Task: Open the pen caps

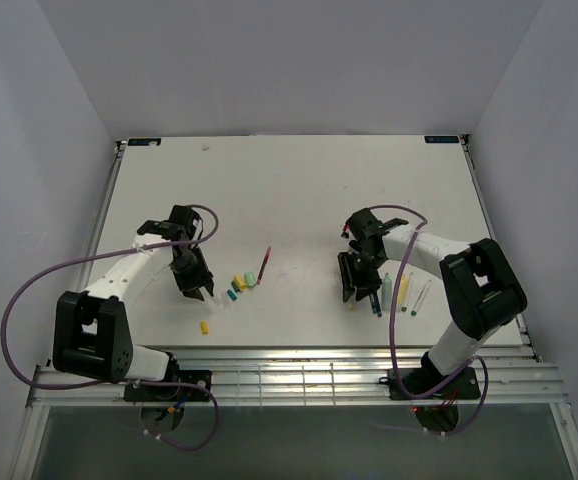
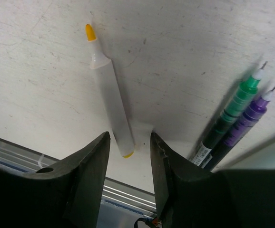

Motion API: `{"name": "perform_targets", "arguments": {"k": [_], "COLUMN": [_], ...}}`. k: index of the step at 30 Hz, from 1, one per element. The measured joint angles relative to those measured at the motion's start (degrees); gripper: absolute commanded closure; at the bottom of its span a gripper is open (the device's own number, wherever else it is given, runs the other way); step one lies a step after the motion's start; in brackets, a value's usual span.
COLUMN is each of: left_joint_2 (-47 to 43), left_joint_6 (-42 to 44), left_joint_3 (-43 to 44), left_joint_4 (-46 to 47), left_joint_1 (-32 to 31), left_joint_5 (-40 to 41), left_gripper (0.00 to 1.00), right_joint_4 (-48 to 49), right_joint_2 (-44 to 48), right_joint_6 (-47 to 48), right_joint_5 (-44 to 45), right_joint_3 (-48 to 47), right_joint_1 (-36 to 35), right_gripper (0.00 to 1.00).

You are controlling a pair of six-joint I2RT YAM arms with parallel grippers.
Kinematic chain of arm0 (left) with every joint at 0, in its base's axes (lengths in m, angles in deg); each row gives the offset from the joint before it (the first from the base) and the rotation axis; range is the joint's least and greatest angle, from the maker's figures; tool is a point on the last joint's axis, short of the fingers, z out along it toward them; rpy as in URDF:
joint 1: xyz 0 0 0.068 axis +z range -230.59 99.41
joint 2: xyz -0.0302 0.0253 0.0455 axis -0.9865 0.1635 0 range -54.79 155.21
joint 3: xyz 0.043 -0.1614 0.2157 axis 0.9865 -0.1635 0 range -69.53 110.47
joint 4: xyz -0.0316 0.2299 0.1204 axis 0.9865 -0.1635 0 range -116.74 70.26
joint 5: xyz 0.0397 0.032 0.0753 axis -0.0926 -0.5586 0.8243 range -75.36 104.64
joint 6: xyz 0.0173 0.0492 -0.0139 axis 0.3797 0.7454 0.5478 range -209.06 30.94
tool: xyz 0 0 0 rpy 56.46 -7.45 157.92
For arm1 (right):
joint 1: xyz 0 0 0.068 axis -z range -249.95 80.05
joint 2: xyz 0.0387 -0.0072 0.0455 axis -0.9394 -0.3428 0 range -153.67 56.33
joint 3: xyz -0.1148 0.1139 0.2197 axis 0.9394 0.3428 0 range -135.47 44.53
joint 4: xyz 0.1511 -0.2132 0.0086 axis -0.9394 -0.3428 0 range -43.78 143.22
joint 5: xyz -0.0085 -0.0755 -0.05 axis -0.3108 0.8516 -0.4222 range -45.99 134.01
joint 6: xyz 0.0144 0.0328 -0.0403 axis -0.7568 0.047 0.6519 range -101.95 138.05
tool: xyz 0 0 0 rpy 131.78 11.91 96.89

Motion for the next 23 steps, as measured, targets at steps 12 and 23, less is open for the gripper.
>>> {"name": "perform_targets", "arguments": {"k": [12, 23], "left_joint_2": [-8.7, -17.9], "left_joint_6": [0.0, -6.8], "left_joint_3": [5.5, 0.5], "left_joint_4": [1.6, 4.3], "left_joint_1": [0.0, 0.0], "left_joint_5": [-6.6, -15.5], "left_gripper": [0.02, 0.02], "right_joint_4": [-5.4, -12.2], "right_joint_2": [11.9, 38.8], "right_joint_6": [0.9, -2.9], "right_joint_5": [7.6, 5.5], "right_joint_3": [-1.6, 3.7], "right_joint_1": [0.1, 0.1], "right_gripper": [0.1, 0.1]}}
